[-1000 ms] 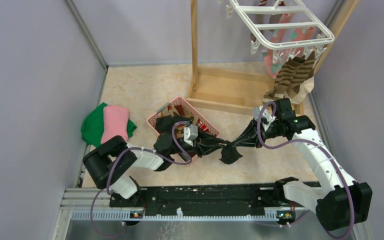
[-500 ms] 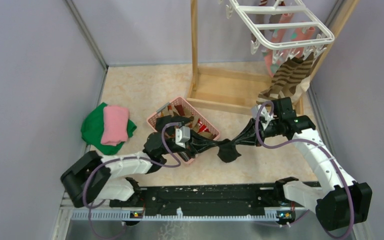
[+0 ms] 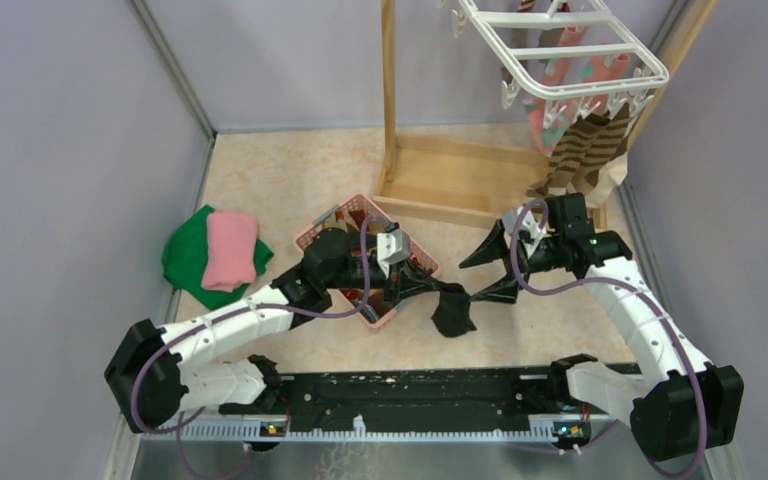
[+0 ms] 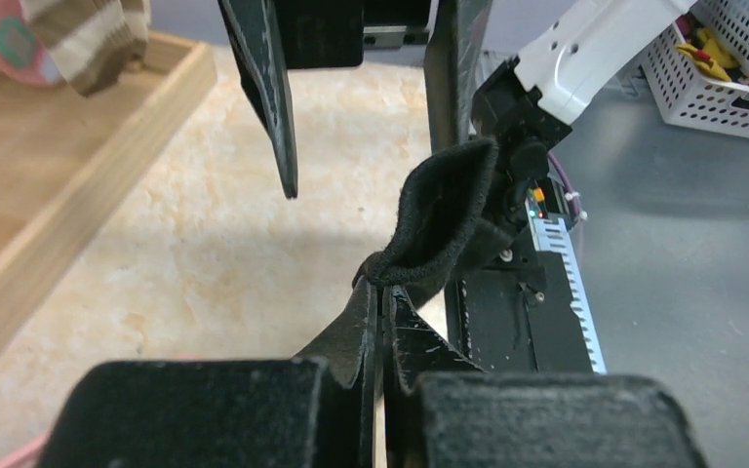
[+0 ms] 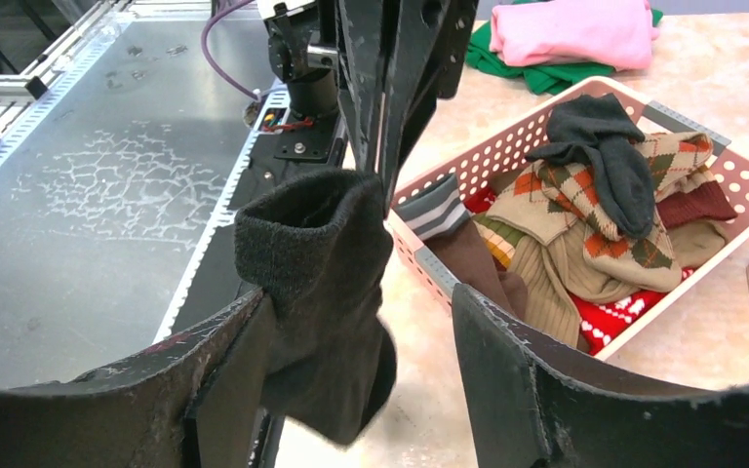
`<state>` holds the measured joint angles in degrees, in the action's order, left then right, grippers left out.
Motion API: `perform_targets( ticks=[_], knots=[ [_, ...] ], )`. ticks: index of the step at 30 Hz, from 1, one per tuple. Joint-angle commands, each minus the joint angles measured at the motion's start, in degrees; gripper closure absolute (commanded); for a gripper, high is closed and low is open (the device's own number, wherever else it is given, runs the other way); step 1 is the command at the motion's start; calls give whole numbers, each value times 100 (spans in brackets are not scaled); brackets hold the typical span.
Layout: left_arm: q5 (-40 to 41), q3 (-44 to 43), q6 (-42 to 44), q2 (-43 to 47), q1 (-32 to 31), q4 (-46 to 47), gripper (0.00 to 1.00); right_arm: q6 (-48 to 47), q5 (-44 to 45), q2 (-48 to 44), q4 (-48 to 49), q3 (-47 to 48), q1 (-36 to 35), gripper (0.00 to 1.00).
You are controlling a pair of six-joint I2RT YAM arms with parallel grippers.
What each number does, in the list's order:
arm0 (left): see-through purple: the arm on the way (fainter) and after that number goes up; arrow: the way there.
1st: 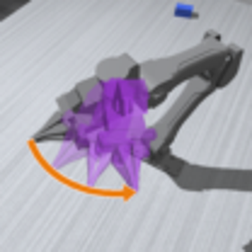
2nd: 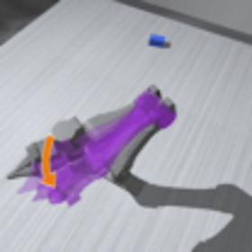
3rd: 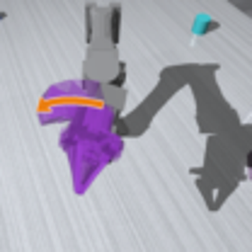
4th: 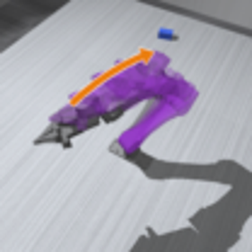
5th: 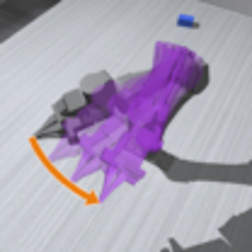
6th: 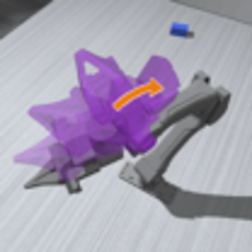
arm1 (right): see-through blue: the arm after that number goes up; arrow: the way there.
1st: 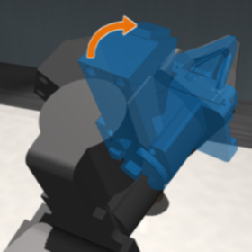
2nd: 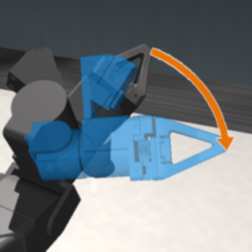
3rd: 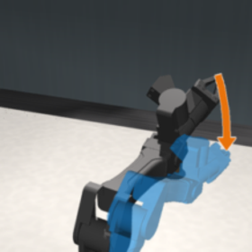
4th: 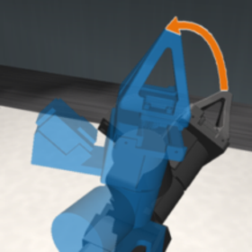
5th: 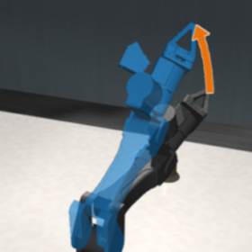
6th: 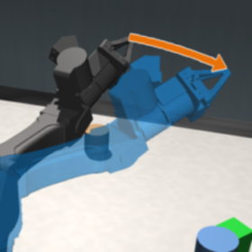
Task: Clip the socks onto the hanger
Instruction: Pick up the sock from the bin.
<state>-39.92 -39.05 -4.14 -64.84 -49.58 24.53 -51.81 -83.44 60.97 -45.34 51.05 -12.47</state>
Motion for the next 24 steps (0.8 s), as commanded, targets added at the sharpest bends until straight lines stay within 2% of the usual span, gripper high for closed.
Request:
perform_targets(
  ticks=[1, 7, 11, 14, 18, 24],
  knots=[
    [31, -401, -172, -170, 14, -694, 100, 2, -320, -24, 150, -16, 23, 33],
    [714, -609, -442, -231, 14, -965, 100, 316, -96, -63, 304, -7, 26, 32],
    [1041, -726, -513, -216, 16, -1157, 100, 540, 229, -99, 293, 114, 30, 21],
    [1142, -785, -632, -233, 17, -1166, 100, 561, 280, -131, 247, 142, 37, 16],
    [1211, -933, -812, -396, 9, -1112, 100, 999, 140, -80, 744, -35, -19, 17],
    [1407, -1098, -1126, -681, 10, -984, 100, 1680, 652, -61, 1397, -139, -114, 22]
  ],
)
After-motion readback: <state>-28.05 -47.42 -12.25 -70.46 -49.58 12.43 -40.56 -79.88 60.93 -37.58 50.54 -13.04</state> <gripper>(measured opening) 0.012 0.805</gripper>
